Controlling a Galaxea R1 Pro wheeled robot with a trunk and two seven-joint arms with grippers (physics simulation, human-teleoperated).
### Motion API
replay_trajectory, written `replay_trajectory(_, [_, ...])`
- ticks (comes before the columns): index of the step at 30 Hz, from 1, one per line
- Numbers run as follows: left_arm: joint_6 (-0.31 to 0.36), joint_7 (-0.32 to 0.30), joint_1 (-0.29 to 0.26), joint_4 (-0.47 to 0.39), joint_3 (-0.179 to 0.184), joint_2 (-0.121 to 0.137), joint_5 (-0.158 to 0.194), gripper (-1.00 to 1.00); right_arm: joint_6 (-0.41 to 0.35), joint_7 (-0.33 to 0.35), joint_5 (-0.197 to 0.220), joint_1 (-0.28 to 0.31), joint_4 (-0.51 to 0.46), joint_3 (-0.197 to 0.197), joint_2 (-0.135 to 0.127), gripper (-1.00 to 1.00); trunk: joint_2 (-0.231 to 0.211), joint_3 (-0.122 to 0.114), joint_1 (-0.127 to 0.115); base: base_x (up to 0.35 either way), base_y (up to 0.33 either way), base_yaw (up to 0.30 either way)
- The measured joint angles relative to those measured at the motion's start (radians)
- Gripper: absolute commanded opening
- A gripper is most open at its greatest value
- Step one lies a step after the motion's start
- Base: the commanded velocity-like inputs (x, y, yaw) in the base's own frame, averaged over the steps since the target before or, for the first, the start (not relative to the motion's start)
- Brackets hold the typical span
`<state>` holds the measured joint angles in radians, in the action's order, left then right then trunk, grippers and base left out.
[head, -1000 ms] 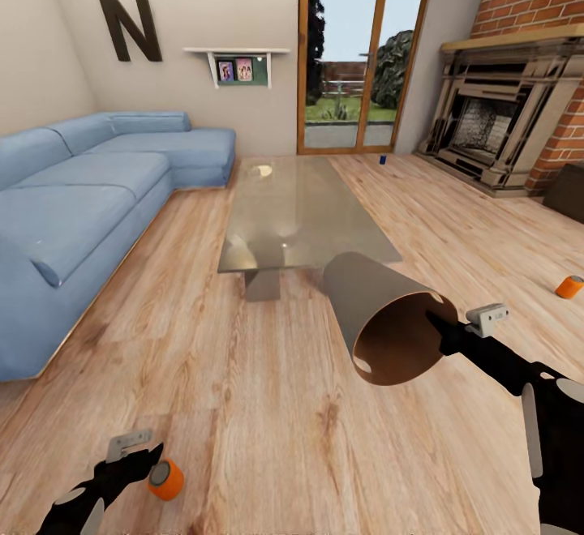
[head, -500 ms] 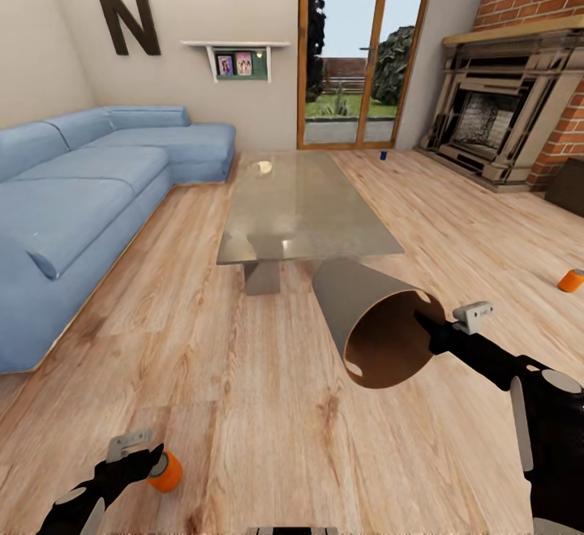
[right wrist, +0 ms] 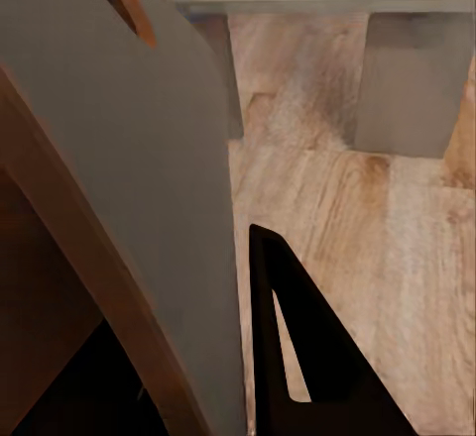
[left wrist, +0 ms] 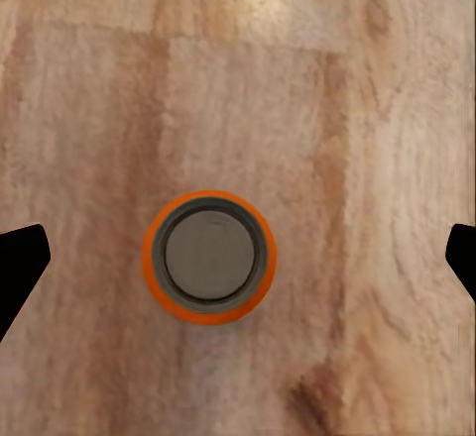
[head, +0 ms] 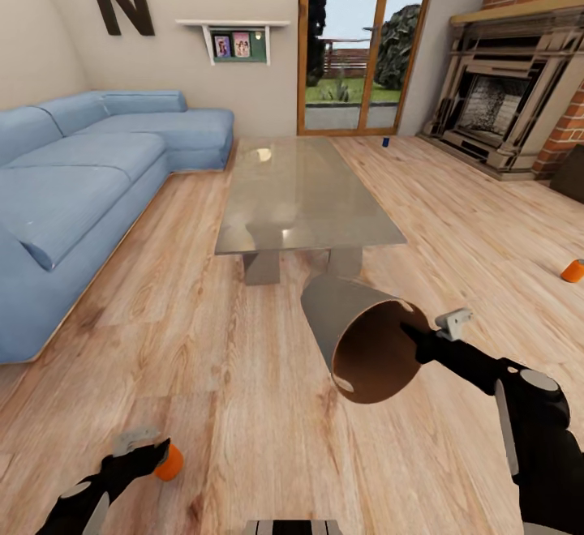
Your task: Put the three can of soda from the living room inside the tash can in the kitchen.
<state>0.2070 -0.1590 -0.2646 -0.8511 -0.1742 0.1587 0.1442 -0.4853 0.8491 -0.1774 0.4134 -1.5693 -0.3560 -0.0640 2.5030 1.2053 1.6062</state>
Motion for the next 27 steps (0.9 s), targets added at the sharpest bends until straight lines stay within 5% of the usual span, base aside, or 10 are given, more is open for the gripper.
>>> replay_trajectory(10, [0.0, -0.017, 0.0, -0.026, 0.057, 0.0, 0.0, 1.0, -0.028, 0.018, -0.127, -0.008, -0.002, 0.063, 0.0, -1.0, 0.0, 0.0, 0.0, 0.0, 0.0, 0.0])
replay_trajectory(16, [-0.006, -0.012, 0.0, -0.02, 0.066, 0.0, -0.001, 1.0, -0.015, 0.016, -0.17, -0.007, -0.002, 0.06, 0.0, -1.0, 0.0, 0.0, 0.0, 0.0, 0.0, 0.0])
replay_trajectory(26, [-0.032, 0.019, -0.002, 0.035, 0.103, -0.017, -0.003, 1.0, 0.002, -0.014, -0.26, 0.047, -0.017, 0.1, -0.049, -1.0, 0.0, 0.0, 0.0, 0.0, 0.0, 0.0])
replay_trajectory(27, [-0.033, 0.02, -0.002, 0.04, 0.104, -0.017, -0.003, 1.0, -0.15, -0.035, -0.213, 0.055, -0.017, 0.117, -0.05, -1.0, 0.0, 0.0, 0.0, 0.0, 0.0, 0.0])
